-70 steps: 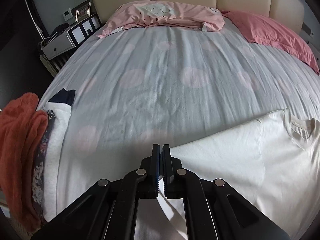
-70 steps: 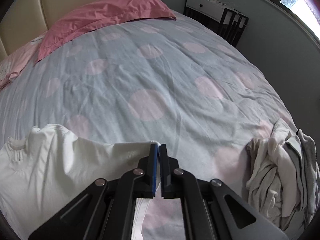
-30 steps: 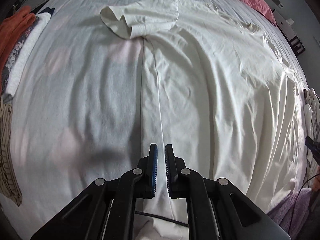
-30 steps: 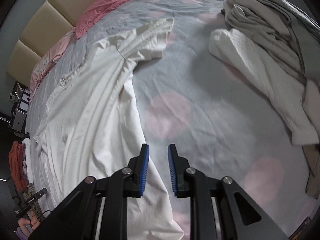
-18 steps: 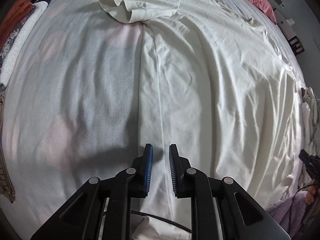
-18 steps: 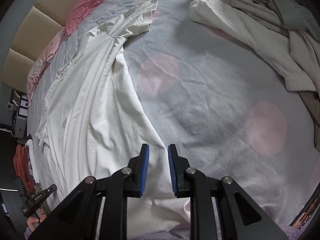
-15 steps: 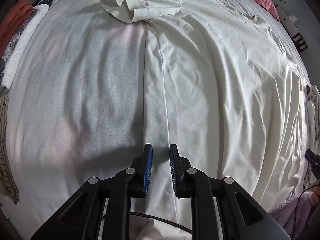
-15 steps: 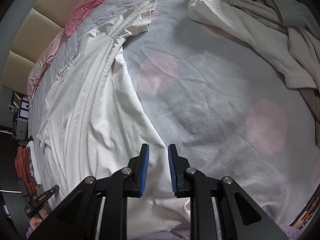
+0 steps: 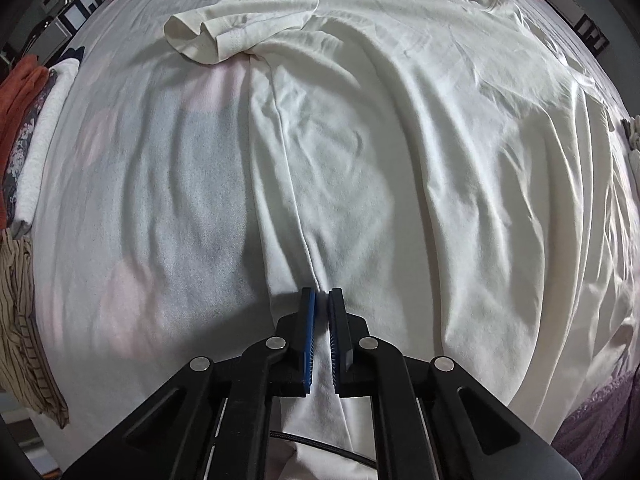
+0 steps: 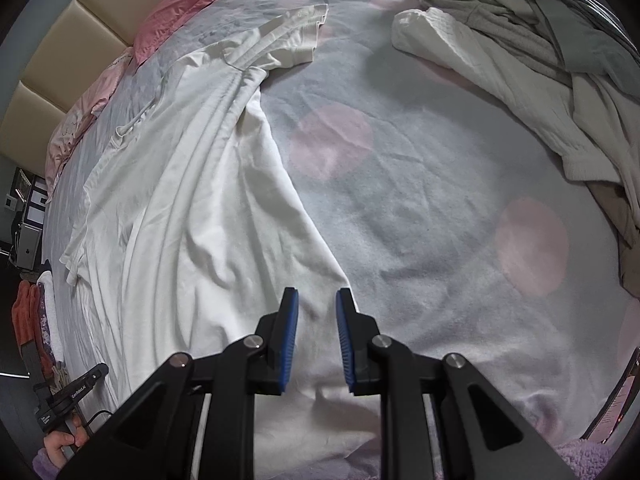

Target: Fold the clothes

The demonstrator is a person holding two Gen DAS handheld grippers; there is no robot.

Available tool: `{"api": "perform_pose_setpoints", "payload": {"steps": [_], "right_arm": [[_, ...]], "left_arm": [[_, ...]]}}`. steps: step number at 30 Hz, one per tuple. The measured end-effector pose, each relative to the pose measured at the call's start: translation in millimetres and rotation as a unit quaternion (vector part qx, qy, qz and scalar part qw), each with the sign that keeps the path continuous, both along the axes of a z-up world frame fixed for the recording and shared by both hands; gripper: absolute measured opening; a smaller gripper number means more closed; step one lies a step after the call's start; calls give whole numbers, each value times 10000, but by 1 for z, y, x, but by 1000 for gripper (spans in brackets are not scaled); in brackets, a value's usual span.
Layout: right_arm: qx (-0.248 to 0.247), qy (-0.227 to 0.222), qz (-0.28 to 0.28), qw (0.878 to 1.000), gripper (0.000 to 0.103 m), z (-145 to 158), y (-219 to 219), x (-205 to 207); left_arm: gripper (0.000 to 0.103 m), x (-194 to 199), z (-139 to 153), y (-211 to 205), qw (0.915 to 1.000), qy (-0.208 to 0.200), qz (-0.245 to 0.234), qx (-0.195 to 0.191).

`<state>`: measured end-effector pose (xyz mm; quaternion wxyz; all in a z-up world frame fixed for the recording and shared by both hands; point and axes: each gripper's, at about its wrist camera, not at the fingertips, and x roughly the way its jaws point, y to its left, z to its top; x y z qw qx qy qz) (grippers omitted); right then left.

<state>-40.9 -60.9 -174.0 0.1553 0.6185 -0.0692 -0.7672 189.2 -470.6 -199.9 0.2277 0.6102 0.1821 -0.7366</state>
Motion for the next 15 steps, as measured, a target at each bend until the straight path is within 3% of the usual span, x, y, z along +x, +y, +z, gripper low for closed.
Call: {"api": "perform_pose_setpoints", "payload": {"steps": [6, 13, 15], "right_arm": [[-132, -171, -74, 9997, 19, -11, 4, -6], [-96, -237, -1, 9997, 19, -16, 0, -8], [-151, -228, -22, 9996, 19, -14, 2, -7]], "left_arm": [[4, 25, 18, -17, 9961, 581, 579, 309], [3, 56, 40, -38, 9810, 1274, 1286, 693], [3, 62, 38, -45, 9783, 1218, 1564, 597]]}}
